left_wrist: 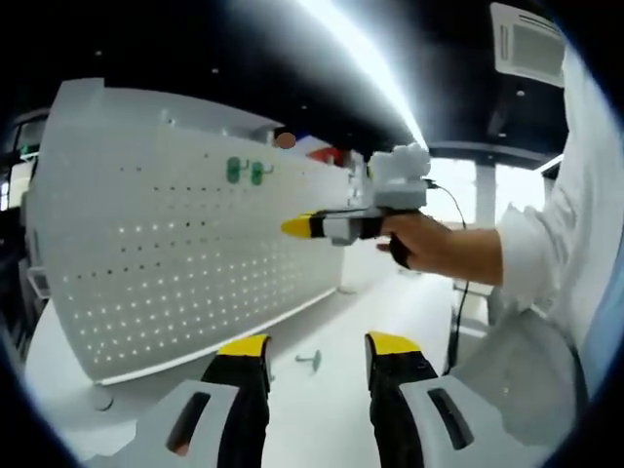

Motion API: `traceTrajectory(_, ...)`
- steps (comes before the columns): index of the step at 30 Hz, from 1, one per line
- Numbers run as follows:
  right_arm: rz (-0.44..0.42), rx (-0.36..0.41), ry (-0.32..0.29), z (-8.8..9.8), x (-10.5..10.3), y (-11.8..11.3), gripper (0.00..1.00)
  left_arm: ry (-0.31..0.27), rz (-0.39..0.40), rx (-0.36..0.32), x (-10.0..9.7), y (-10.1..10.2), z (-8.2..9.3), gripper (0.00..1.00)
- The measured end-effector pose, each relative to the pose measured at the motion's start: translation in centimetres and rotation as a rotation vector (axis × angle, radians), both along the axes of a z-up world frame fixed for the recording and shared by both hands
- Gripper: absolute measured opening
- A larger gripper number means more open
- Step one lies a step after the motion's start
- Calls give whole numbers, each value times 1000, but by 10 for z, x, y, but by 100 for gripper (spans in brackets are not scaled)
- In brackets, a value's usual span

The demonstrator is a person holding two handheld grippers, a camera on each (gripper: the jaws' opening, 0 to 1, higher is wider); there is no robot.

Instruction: Insert the hook assembly into the mounting plate slot until the hook locks in place.

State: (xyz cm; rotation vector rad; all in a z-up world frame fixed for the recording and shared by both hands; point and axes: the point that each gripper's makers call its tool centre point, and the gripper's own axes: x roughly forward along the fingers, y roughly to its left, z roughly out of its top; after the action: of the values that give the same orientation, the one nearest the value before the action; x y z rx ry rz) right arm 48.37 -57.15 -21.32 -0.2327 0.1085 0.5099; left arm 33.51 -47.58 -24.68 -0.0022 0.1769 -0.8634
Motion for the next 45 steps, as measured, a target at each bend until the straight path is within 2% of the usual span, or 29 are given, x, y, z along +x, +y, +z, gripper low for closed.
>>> traceTrajectory(5,70,-68,49,-27,-2,16,6,-3,7,4,1,2,0,40)
traceTrajectory(14,198,-210,180,-88,-6,34,6,2,23,5,3,6,-1,40)
traceTrajectory(15,219,-223,213,-96,-7,36,6,2,24,4,3,6,-1,40)
traceTrajectory(22,301,-307,297,-134,-7,48,5,-1,37,0,5,10,0,40)
traceTrajectory(26,354,-355,320,-151,-9,59,4,4,38,1,5,10,0,40)
traceTrajectory(32,358,-384,354,-169,-2,59,3,10,42,-4,6,11,-1,40)
traceTrajectory(35,382,-442,355,-177,-2,59,3,11,43,-5,6,11,-1,40)
traceTrajectory(40,403,-480,358,-182,2,61,3,15,45,-8,7,11,-2,39)
traceTrajectory(45,445,-565,361,-191,2,62,3,19,44,-7,6,11,-3,39)
